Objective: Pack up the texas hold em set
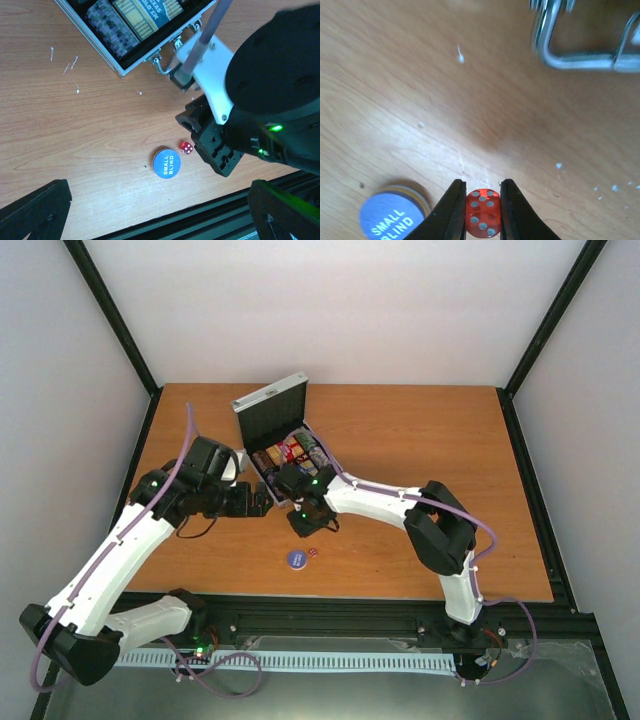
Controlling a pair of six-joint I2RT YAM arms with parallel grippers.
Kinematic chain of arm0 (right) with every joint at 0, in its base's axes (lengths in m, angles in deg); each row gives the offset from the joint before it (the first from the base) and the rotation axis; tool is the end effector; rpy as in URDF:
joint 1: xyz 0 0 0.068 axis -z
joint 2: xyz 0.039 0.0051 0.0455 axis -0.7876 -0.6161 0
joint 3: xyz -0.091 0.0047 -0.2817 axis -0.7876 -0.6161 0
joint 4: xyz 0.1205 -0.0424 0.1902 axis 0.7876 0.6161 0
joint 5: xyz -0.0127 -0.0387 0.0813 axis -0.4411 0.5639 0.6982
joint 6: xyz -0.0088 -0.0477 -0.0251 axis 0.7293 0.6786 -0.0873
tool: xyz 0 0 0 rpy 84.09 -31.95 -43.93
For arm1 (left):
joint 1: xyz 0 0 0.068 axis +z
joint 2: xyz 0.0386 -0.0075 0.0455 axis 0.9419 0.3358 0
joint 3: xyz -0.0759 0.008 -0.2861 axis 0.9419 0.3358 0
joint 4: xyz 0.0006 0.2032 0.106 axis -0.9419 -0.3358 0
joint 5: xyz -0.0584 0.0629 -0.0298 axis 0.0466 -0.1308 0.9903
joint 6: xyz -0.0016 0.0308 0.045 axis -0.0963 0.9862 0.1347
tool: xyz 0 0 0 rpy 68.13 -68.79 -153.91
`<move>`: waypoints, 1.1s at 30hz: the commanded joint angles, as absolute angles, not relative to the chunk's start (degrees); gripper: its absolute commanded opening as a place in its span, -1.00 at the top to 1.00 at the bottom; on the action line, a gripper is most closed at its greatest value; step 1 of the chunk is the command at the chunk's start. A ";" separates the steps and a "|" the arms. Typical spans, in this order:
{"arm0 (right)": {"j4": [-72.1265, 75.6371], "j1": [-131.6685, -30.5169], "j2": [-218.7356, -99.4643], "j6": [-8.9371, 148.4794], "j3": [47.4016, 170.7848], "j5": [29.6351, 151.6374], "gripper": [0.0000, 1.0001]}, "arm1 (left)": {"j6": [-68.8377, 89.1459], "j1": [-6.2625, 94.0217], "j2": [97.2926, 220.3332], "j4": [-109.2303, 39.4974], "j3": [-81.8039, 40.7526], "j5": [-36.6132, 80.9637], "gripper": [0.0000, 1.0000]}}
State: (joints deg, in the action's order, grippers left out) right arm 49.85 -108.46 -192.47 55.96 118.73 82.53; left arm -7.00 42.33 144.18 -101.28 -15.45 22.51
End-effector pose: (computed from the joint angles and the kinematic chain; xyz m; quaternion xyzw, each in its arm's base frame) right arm 0.2073 0.3127 0.2174 -0.3058 0.9462 0.0627 0.0851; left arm 0.1210 -0.0707 0.3542 0.0149 0.9586 -0.1941 0.2076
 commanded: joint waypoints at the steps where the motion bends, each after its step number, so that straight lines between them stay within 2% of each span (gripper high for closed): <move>1: 52.11 -106.88 -193.29 57.59 125.65 79.75 0.80 | -7.33 42.69 142.79 -101.22 -15.85 22.89 -0.99; 6: 51.23 -102.02 -199.30 59.78 135.62 80.55 0.80 | -7.81 42.69 142.31 -101.39 -16.27 22.12 -0.99; 9: 50.40 -98.13 -207.99 61.62 147.84 83.61 0.80 | -8.15 42.69 142.15 -101.44 -16.14 21.35 -0.99; 15: 51.03 -96.08 -217.01 62.37 163.53 86.74 0.78 | -8.41 42.69 142.42 -100.87 -15.35 21.31 -1.00; 27: 47.09 -95.69 -222.35 62.14 164.24 88.51 0.76 | -8.69 42.69 142.77 -99.81 -14.63 20.77 -0.99; 33: 41.57 -95.74 -221.78 62.21 159.72 85.62 0.72 | -8.77 42.67 143.06 -99.34 -14.55 20.88 -0.99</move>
